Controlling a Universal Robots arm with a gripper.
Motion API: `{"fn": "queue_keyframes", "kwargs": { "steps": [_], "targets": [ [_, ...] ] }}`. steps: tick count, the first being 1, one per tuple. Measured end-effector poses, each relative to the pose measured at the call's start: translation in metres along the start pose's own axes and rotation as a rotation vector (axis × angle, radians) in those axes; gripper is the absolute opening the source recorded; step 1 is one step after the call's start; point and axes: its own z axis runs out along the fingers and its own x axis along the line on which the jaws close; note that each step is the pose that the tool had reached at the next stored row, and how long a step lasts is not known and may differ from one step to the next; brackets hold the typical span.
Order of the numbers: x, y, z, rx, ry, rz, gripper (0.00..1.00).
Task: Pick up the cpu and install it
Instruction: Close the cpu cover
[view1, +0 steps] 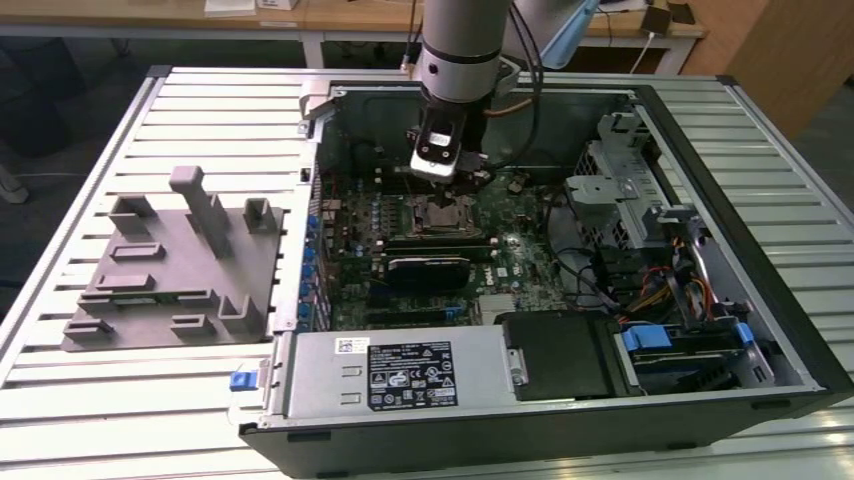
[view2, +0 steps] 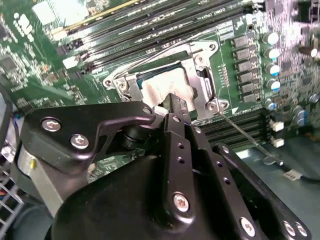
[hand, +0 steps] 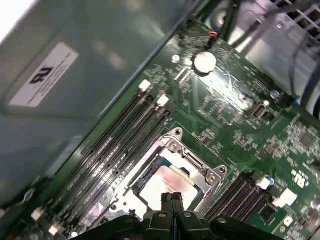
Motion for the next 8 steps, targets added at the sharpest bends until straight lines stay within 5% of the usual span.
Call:
{"fn": "queue_keyframes", "kwargs": {
  "steps": [8],
  "targets": [
    [0.0000,0.0000,0.0001,0.0005,0.0007,-0.146,0.11]
  ]
}}
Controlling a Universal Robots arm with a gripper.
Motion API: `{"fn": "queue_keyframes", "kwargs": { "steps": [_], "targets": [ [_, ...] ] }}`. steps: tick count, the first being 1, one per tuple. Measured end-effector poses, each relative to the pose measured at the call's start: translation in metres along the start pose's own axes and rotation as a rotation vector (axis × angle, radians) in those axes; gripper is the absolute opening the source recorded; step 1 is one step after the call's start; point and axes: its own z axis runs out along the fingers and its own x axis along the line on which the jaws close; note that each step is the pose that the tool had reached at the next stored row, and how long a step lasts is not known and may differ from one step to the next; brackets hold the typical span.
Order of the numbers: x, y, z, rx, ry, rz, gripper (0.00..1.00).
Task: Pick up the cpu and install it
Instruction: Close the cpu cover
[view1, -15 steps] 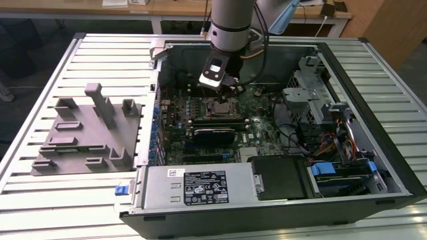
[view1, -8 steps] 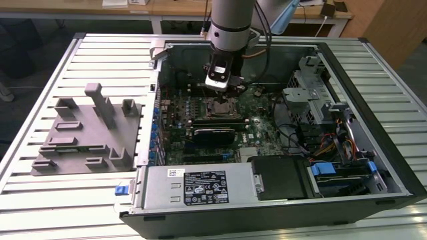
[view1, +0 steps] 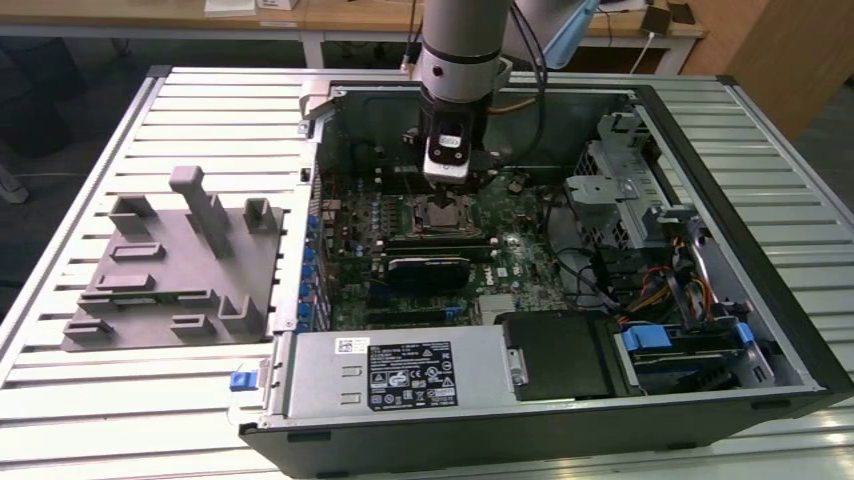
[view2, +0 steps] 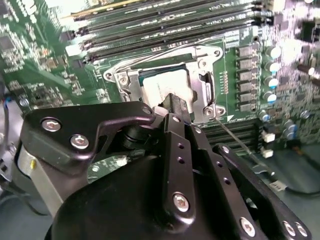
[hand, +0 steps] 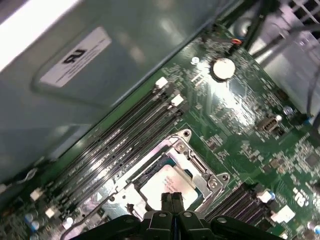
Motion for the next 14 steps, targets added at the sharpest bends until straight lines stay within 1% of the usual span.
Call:
{"fn": "queue_keyframes", "kwargs": {
  "steps": [14],
  "targets": [
    [0.0000,0.0000,0.0005,0.0007,0.0012,-0.255,0.11]
  ]
}}
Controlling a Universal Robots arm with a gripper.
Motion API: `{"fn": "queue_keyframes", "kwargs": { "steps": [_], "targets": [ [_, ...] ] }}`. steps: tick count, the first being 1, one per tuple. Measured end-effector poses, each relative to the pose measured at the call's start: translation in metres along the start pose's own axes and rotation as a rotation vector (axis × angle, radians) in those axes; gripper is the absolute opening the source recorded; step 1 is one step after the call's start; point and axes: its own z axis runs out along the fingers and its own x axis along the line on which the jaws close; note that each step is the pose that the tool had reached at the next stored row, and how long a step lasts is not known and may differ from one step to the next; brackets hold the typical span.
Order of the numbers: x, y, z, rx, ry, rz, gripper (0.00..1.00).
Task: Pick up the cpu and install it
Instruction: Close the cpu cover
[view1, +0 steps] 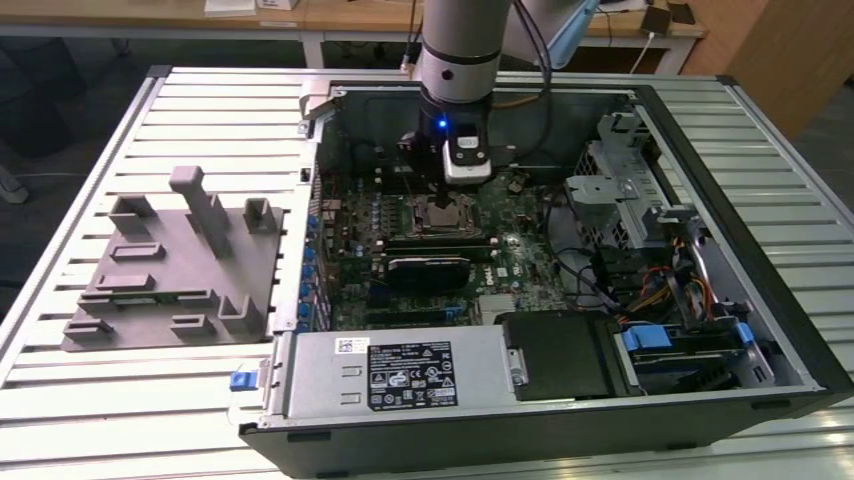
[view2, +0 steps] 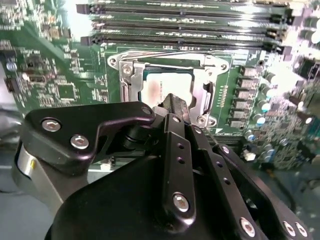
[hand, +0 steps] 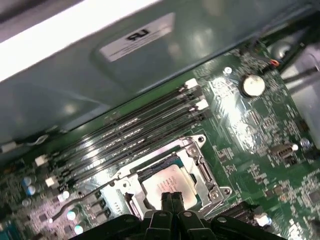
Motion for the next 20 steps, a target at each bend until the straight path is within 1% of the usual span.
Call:
{"fn": "queue_keyframes", "kwargs": {
  "steps": [20],
  "targets": [
    [0.0000,0.0000,0.0030,0.0012,0.0017,-0.363,0.11]
  ]
}}
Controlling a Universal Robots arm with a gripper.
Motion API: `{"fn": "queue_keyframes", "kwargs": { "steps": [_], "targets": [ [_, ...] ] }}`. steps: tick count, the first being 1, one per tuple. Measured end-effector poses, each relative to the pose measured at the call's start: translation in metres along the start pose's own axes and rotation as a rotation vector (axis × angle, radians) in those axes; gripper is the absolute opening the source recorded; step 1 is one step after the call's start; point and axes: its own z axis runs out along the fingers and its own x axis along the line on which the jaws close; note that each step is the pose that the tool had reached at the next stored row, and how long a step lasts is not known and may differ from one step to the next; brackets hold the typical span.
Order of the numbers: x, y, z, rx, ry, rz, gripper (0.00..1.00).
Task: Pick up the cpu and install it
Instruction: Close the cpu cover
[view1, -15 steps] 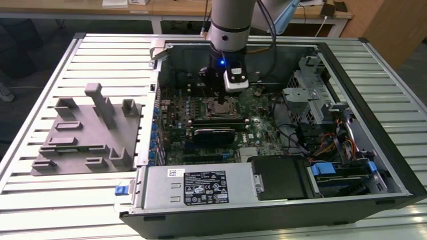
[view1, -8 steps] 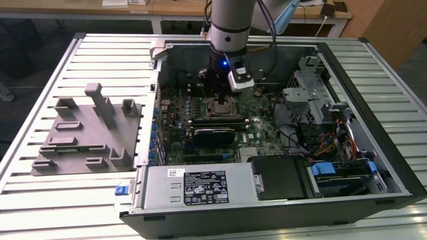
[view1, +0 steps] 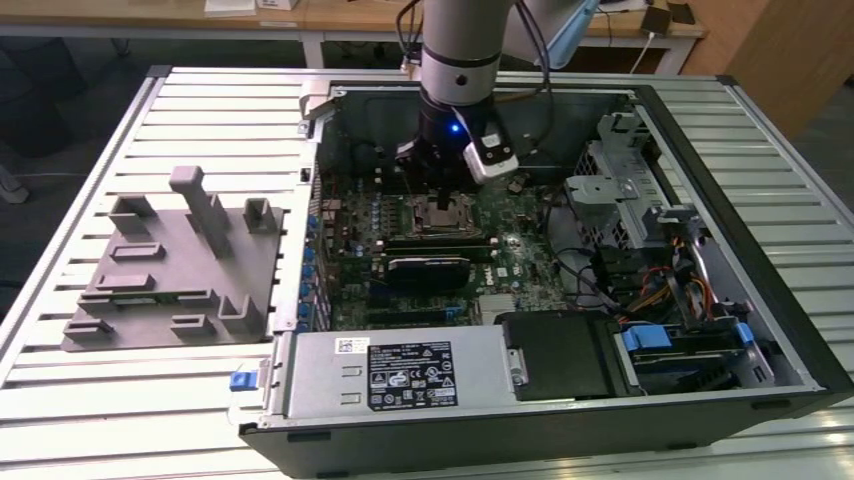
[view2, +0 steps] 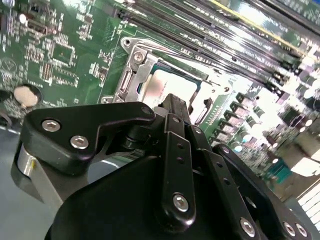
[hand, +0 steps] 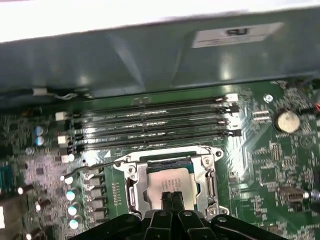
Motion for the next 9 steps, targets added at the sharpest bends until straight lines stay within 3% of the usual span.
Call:
{"fn": "queue_keyframes", "kwargs": {
  "steps": [5,9],
  "targets": [
    [0.0000,0.0000,0.0009,0.0001,0.0004,-0.090,0.11],
    [0.0007,0.0000,0.0013,-0.0015,0.0003,-0.097,0.11]
  ]
}}
